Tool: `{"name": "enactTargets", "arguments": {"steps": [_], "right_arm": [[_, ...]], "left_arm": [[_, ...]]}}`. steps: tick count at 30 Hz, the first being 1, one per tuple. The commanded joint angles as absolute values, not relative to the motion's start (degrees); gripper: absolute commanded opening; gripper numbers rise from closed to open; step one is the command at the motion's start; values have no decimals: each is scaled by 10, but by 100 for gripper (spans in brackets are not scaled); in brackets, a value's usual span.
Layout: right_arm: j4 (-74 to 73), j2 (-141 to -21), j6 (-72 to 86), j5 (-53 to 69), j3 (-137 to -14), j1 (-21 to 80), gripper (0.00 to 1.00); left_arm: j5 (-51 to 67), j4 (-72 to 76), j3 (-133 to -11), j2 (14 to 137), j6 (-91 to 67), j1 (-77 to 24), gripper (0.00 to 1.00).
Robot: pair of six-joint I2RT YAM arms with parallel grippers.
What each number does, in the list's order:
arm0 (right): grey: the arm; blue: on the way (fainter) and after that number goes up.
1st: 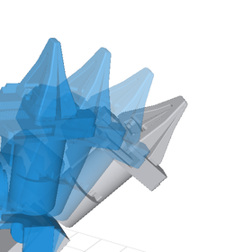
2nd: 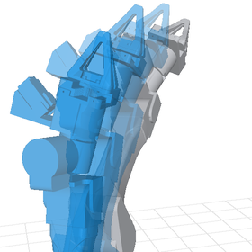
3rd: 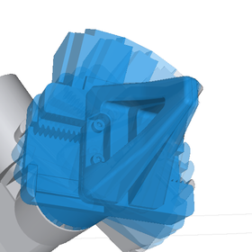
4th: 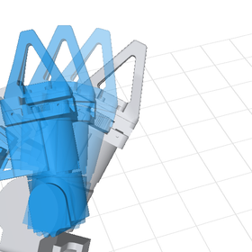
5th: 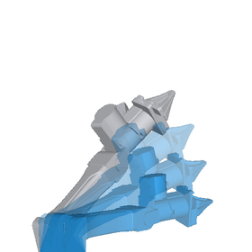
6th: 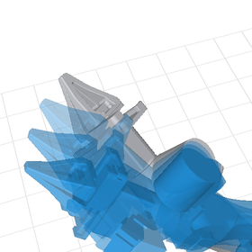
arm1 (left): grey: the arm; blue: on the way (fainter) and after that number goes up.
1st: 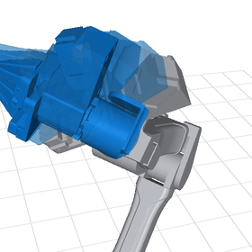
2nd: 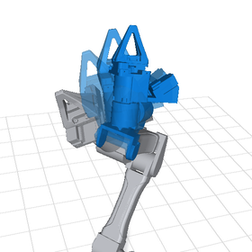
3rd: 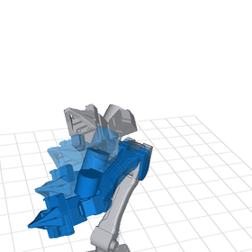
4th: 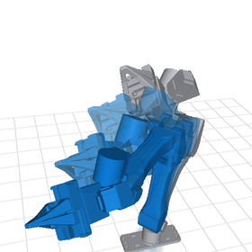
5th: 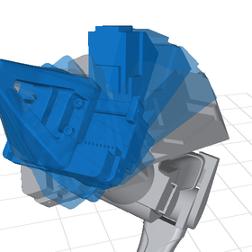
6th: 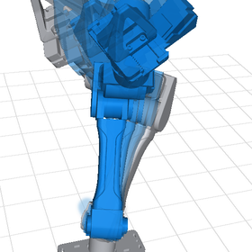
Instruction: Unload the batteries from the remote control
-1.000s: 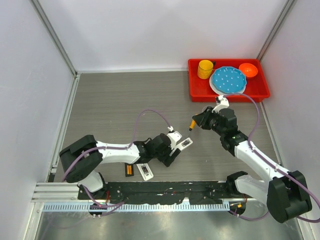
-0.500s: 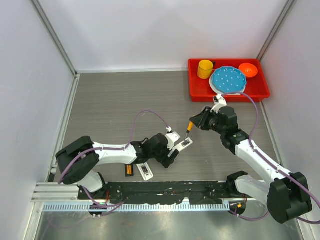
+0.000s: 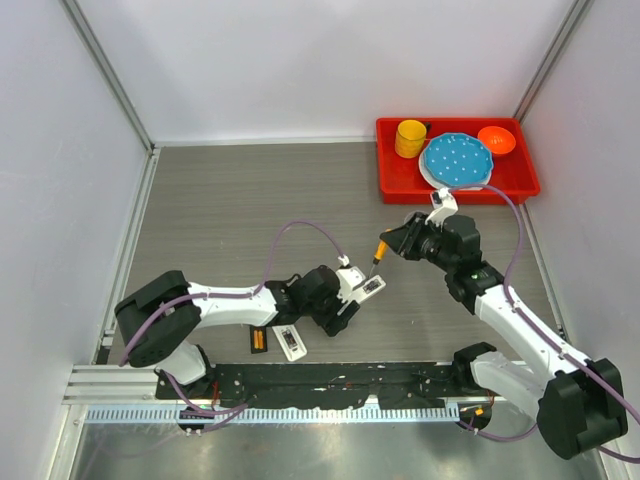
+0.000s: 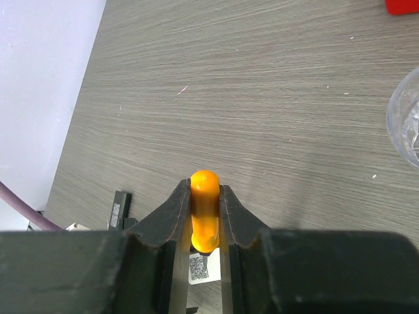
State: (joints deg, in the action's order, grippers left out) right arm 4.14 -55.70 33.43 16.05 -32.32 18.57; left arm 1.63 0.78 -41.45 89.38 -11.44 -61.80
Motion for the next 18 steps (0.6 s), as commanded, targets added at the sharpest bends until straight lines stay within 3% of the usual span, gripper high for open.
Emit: {"name": "enactTargets", "arguments": {"steps": [1,5,18], "right_arm": [[41,-539,317,135,-328,185,1],[65,-537,311,105,-304,185,1],[91,-551,306,76,-290,185,1]], "left_arm": [[41,-7,-419,909,-109,-620,71],[28,-14,-425,914,-111,-620,68],[-36,-34,-459,939,-104,-621,76]]}}
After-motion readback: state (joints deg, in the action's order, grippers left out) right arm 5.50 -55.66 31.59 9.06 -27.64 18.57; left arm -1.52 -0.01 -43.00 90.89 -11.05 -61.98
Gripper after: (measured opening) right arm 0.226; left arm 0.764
